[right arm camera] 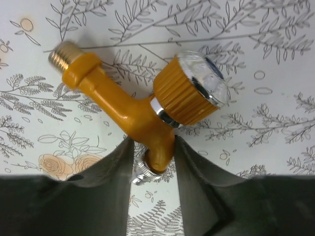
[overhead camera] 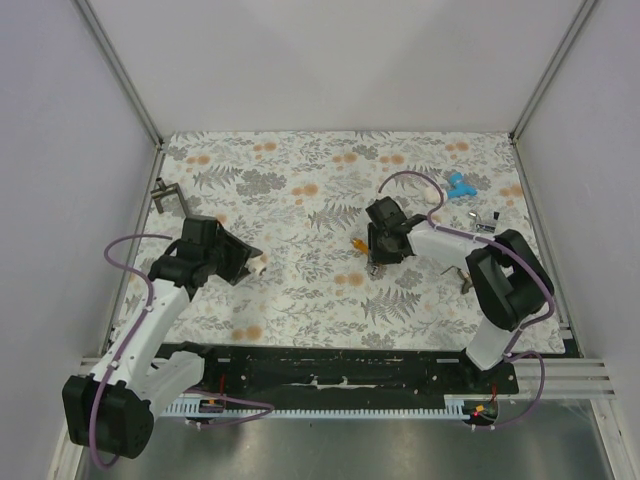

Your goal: Install the water faucets

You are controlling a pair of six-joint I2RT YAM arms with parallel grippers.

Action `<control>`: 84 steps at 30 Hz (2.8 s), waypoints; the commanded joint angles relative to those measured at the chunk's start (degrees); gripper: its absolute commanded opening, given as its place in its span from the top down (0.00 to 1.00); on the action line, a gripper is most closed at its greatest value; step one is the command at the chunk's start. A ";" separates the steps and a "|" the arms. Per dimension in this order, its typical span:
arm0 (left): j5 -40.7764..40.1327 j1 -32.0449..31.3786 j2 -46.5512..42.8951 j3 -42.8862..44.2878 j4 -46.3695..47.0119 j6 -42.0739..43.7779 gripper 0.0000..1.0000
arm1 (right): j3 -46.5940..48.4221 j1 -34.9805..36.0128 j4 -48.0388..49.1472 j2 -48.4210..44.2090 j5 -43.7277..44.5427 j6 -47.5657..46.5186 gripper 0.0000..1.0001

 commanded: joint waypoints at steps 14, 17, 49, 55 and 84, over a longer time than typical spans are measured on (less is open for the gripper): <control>2.68 -0.51 1.46 0.61 5.48 -12.95 0.98 | -1.51 7.92 0.81 -11.88 19.55 -7.80 1.00; 3.12 -1.12 2.08 0.87 6.97 -16.90 0.98 | -1.33 12.84 3.17 -17.33 25.62 -11.84 1.00; -23.51 -20.37 4.10 12.83 3.81 -37.56 0.98 | 3.32 39.67 29.03 -15.42 48.31 -46.83 1.00; -24.74 -20.73 3.92 12.91 3.90 -38.71 0.98 | 4.12 39.67 27.97 -13.57 47.70 -43.14 1.00; -26.59 -21.17 3.49 12.39 4.60 -39.06 0.98 | 5.87 39.75 28.32 -11.02 44.98 -39.10 1.00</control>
